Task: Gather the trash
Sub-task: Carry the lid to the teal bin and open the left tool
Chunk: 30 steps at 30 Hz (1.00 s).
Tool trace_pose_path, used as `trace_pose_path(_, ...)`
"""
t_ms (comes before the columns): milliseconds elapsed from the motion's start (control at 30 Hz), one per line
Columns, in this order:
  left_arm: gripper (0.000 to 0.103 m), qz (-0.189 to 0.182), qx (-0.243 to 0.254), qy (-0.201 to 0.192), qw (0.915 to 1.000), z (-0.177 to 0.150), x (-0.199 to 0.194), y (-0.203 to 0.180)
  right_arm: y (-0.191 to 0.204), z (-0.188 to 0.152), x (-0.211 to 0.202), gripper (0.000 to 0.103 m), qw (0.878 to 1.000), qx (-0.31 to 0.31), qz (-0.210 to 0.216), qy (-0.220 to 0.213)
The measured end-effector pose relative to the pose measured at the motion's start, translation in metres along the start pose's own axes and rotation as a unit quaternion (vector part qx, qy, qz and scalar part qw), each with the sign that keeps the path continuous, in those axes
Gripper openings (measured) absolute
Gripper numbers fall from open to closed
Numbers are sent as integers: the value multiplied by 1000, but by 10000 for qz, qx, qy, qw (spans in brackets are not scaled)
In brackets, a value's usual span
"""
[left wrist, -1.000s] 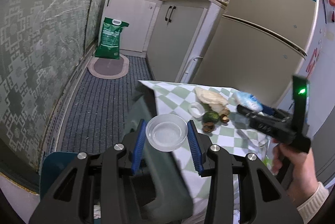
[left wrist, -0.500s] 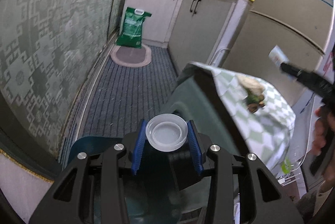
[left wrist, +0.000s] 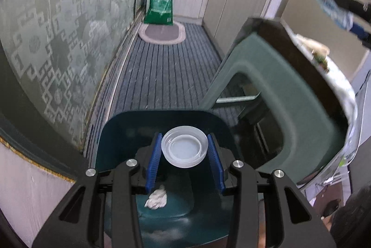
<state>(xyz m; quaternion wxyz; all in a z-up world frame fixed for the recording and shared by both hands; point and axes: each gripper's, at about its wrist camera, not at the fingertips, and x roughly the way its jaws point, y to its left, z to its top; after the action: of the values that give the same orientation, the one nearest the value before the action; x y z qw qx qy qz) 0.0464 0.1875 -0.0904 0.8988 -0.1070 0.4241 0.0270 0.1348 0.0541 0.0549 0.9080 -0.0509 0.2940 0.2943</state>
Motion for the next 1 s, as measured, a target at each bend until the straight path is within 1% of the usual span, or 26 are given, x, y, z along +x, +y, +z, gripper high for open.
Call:
trace_pose_path(200, 42, 35, 22, 521, 9986, -22, 21, 7, 23, -6, 14, 73, 9995, -96, 212, 204)
trace_pose_path(400, 42, 32, -21, 927, 9957, -41, 38, 16, 41, -12, 30, 73, 9985, -229, 290, 395)
trace_pose_path(600, 42, 49, -165, 1198, 9927, -52, 51, 27, 54, -23, 48, 73, 9965, -308, 393, 669)
trace_pose_path(733, 41, -77, -266, 1374, 9901, -56, 62, 33, 60, -26, 56, 73, 9952, -325, 483, 783)
trace_pose_path(867, 41, -108, -258, 1505, 9882, -61, 69, 35, 67, -32, 66, 73, 9933, -341, 563, 952)
trace_pose_path(933, 45, -94, -214, 1506, 9883, -63, 68, 33, 69, -35, 70, 73, 9925, -359, 561, 1025)
trace_pose_path(1000, 44, -63, -164, 1433, 9895, -62, 64, 33, 70, -39, 75, 73, 9918, -366, 548, 1094)
